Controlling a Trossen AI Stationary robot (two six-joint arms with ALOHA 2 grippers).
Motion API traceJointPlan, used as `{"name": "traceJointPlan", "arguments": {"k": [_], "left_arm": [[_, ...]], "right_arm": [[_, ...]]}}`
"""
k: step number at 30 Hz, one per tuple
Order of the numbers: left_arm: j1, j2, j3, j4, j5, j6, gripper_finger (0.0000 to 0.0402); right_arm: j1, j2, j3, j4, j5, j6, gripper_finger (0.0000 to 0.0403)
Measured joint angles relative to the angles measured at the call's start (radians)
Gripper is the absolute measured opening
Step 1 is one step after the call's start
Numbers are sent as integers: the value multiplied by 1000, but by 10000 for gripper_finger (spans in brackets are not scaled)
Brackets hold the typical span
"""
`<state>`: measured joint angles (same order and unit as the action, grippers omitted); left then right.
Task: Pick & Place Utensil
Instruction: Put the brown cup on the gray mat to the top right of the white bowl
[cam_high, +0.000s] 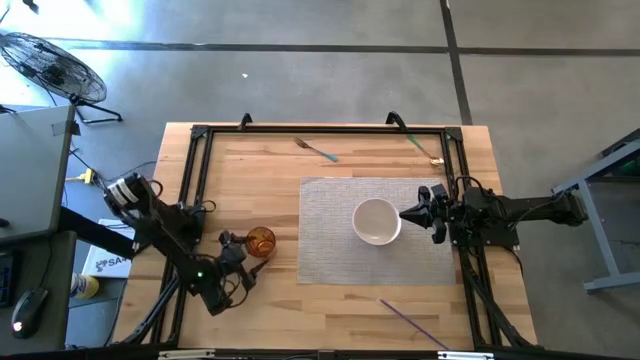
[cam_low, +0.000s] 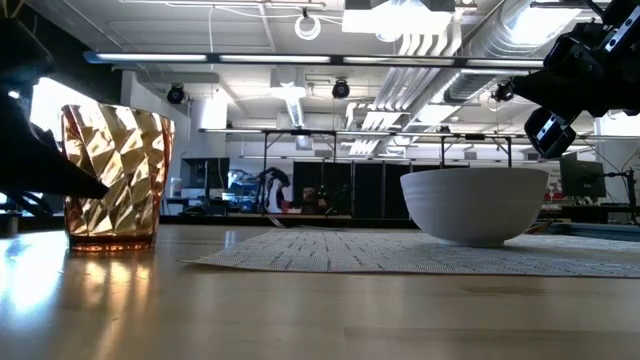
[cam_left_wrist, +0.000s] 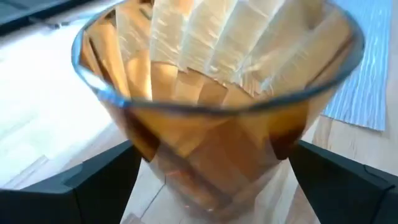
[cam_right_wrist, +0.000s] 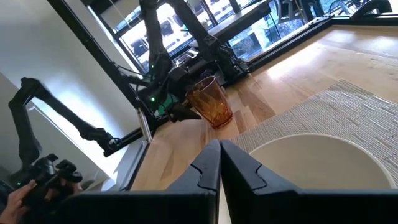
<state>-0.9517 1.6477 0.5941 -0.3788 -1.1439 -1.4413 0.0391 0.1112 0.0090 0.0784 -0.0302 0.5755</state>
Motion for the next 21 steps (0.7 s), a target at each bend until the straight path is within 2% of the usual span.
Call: {"name": "traceJointPlan", "arguments": {"k": [6,21], "left_arm": [[2,108,-2,70,-78,-47,400],[16,257,-1,365,-265,111,400]], "right_arm": [[0,0,0,0,0,0,5],[0,0,0,0,0,0,5]]}}
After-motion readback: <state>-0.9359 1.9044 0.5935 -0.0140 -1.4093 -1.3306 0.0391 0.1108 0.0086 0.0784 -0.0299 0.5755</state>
